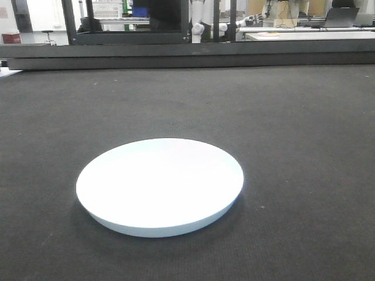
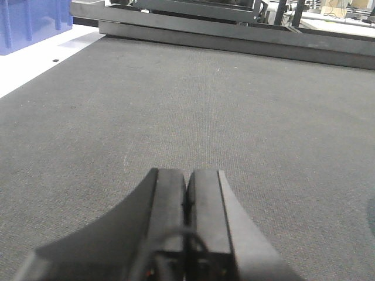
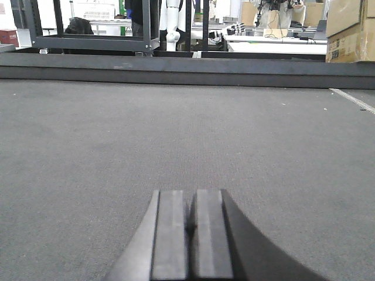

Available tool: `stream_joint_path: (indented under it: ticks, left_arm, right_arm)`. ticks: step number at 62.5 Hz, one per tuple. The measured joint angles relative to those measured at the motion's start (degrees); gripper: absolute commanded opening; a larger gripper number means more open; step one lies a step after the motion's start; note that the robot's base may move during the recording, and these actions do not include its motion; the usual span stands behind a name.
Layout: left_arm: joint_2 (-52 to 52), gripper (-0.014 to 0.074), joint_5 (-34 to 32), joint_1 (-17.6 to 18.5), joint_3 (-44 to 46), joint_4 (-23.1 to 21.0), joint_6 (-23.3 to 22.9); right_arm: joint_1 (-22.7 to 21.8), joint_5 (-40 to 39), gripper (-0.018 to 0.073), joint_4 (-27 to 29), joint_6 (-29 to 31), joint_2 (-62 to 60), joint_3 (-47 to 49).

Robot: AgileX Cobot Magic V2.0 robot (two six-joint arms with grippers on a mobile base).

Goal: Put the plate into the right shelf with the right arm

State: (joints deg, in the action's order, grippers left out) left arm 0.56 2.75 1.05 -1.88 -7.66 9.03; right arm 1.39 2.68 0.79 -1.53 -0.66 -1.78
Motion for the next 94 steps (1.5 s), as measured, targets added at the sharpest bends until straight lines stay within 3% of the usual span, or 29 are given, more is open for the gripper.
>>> stream_joint_path:
  ticks: [30,46,57,78,94]
  left_arm:
    - [0.0,-0.0128,0.0,0.0,0.0,0.0,0.0]
    - [0.0,-0.0128,0.0,0.0,0.0,0.0,0.0]
    - [0.0,-0.0128,0.0,0.0,0.0,0.0,0.0]
    - [0.0,-0.0128,0.0,0.0,0.0,0.0,0.0]
    - [0.0,-0.0128,0.0,0.0,0.0,0.0,0.0]
  right_arm:
    - [0.0,0.0,0.0053,0.0,0.0,0.0,0.0]
    - [0.0,-6.32,0.0053,0.0,0.0,0.0,0.99]
    - [0.0,2.53,0.0053,0.0,0.0,1.35,10.72]
    - [0.0,34.82,0.0053,4.37,0.0,18.49,24.97]
    - [0.0,40.75,0.0053,4.6,0.0,33.12,32.94]
